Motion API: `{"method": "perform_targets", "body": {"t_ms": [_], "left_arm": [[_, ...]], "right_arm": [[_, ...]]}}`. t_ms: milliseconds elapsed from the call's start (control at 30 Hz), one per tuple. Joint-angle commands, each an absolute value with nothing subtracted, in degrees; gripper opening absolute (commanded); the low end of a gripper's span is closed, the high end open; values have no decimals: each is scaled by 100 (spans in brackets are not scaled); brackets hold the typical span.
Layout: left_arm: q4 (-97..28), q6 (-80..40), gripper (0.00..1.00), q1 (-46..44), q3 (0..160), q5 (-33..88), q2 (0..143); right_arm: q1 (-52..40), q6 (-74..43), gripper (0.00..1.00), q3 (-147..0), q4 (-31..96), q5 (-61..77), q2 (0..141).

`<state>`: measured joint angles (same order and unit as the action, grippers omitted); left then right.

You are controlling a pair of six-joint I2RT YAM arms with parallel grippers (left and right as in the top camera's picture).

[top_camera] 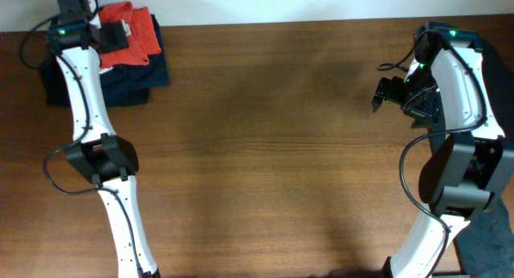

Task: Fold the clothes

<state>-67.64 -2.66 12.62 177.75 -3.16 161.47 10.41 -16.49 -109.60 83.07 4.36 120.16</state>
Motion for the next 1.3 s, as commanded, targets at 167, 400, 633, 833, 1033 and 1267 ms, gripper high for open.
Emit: {"method": "perform_targets", "body": {"t_ms": [167, 400, 633, 833, 1033, 1267], "left_arm": [[-9177, -235, 99, 1275, 17985, 987, 13345], [-9673, -165, 99, 1114, 17738, 2801, 12455], [-9671, -40, 99, 670, 14888, 1782, 10208], [-9671, -40, 99, 427, 11887, 1900, 8224], [-9671, -43, 99, 427, 10652, 1922, 7006], [-9386, -36, 99, 427, 10543, 1977, 6748]], "right_arm": [[1052, -1675, 98, -11048, 8307, 447, 11935], [1052, -1675, 99, -11048, 8307, 445, 11935], [1052, -1675, 98, -11048, 8307, 447, 11935], [1052, -1675, 99, -11048, 8307, 447, 11935], [1052, -1675, 99, -11048, 8307, 445, 11935], [1052, -1675, 99, -11048, 8307, 445, 11935]]}}
